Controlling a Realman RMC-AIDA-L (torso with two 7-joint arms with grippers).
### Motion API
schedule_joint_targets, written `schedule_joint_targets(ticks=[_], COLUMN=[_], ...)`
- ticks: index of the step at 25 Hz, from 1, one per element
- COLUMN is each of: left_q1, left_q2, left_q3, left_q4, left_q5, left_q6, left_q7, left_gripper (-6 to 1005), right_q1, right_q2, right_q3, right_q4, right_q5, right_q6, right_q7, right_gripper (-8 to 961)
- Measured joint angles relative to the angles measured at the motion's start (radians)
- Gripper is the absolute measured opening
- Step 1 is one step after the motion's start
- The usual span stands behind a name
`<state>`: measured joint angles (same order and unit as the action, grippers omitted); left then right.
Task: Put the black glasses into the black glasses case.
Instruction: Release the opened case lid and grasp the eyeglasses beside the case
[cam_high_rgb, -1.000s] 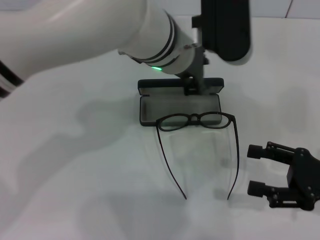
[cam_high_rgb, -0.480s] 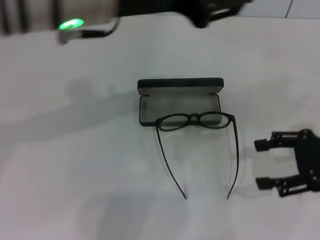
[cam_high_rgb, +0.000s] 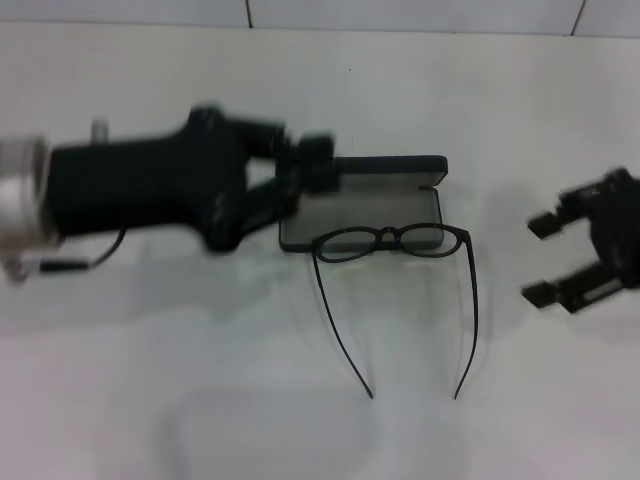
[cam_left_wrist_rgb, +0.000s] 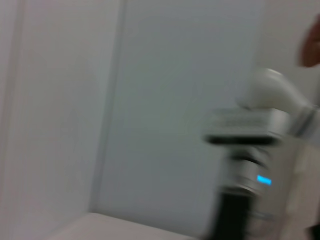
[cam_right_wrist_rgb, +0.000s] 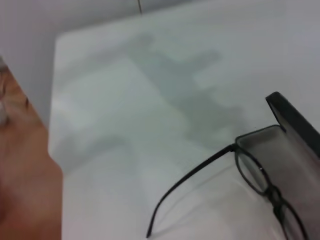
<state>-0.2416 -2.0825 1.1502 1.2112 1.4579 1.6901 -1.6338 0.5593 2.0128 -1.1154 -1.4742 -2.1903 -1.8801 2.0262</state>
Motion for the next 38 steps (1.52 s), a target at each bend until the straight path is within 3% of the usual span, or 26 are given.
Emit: schedule_joint_targets(ticks=[3,8,9,10,14,23,28,33,38], left_q1=[-0.031,-0.048,-0.048,-0.048,-0.032,0.014,0.012,0.005,0.005], left_q2=[0.009,0.047,0.047,0.050,0.045,0.038,0.014,-0.003,-0.004], left_q3=[-0.089,-0.124,-0.124,-0.124,-0.126,-0.128,-0.130,-0.121,-0.122], left_q4=[-0.209,-0.501,-0.501,-0.529,-0.584,-0.593,-0.594,-0.596,-0.643], left_q5=[0.008,0.033,0.033,0.039,0.077,0.109,0.116,0.153,0.157], left_q6=[0.119,0.142,0.142,0.142,0.129,0.101,0.097,0.094,0.096], left_q7=[0.109,0.291,0.291,0.310,0.391,0.416,0.421,0.426,0.482], left_gripper=[229,197,197,197,197,196,196,196,196], right_q1=[0.126,0.225,0.259,0.350,0.456,0.507,0.537,0.574,0.591], right_q2=[0.002,0.005,0.005,0.008,0.013,0.015,0.015,0.015,0.015], right_q3=[-0.004,-0.042,-0.056,-0.083,-0.128,-0.300,-0.415,-0.455,-0.494], right_q4=[0.061,0.095,0.113,0.181,0.296,0.410,0.437,0.497,0.556], right_q5=[-0.059,-0.090,-0.102,-0.151,-0.242,-0.238,-0.227,-0.209,-0.182], right_q6=[-0.039,-0.038,-0.031,-0.011,0.055,0.229,0.265,0.307,0.365], right_q7=[0.036,0.072,0.089,0.129,0.156,0.170,0.219,0.234,0.232], right_gripper=[810,810,810,810,810,810,810,810,811])
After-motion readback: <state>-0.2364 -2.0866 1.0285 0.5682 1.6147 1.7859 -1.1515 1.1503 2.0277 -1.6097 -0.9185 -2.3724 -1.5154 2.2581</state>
